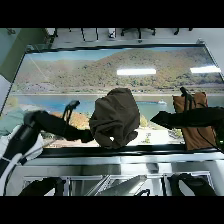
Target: Fold the shirts.
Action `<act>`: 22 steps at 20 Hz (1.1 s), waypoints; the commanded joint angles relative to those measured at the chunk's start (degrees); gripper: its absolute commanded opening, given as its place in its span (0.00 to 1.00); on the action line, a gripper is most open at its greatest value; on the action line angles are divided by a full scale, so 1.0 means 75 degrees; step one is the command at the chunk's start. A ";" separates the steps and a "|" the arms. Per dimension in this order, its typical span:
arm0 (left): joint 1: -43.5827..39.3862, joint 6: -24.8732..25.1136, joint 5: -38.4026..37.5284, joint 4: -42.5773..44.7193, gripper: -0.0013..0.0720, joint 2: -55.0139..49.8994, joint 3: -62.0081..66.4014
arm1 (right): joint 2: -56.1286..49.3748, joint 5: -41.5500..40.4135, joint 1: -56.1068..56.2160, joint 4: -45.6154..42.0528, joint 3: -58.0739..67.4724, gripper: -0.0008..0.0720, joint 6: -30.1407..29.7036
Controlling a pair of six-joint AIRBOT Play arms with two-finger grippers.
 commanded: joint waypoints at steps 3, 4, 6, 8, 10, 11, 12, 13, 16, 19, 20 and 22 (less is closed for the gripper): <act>-0.1035 0.0289 -0.3404 -0.1714 0.93 0.0096 -0.2506 | -0.1530 0.0644 0.1177 0.0297 -0.0787 0.52 -0.0172; -0.1323 0.0289 -0.3654 -0.1754 0.93 -0.0201 -0.2398 | -0.1816 0.0889 0.1530 0.0408 -0.0799 0.52 -0.0169; -0.1769 0.0289 -0.3987 -0.1749 0.93 -0.0851 -0.1967 | -0.2396 0.1556 0.2154 0.0726 -0.0799 0.52 -0.0169; -0.1990 0.0286 -0.4106 -0.1635 0.93 -0.1498 -0.1413 | -0.2958 0.2037 0.2570 0.0866 -0.0796 0.52 -0.0163; -0.1953 0.0286 -0.3876 -0.1507 0.93 -0.2122 -0.0927 | -0.3407 0.2285 0.2742 0.0956 -0.0784 0.52 -0.0163; -0.1912 0.0286 -0.3730 -0.1393 0.89 -0.2372 -0.0746 | -0.3561 0.2393 0.2769 0.1046 -0.0766 0.52 -0.0166; -0.1851 0.0286 -0.3587 -0.1396 0.71 -0.2582 -0.0597 | -0.3643 0.2562 0.2792 0.1116 -0.0761 0.52 -0.0166; -0.1845 0.0286 -0.3485 -0.1393 0.52 -0.2751 -0.0446 | -0.3666 0.2777 0.2801 0.1163 -0.0761 0.51 -0.0169; -0.1845 0.0286 -0.3727 -0.1390 0.19 -0.2850 -0.0119 | -0.3666 0.3319 0.2801 0.1268 -0.0624 0.50 -0.0166; -0.1839 0.0286 -0.3972 -0.1373 0.04 -0.2567 -0.0003 | -0.3654 0.3351 0.2798 0.1259 -0.0251 0.04 -0.0265; -0.1778 0.0286 -0.4019 -0.1373 0.04 -0.2381 0.0000 | -0.3628 0.3179 0.2780 0.1256 -0.0076 0.04 -0.0434; -0.1454 0.0283 -0.3955 -0.1323 0.04 -0.1746 0.0000 | -0.3375 0.2483 0.2652 0.1244 0.0408 0.03 -0.0647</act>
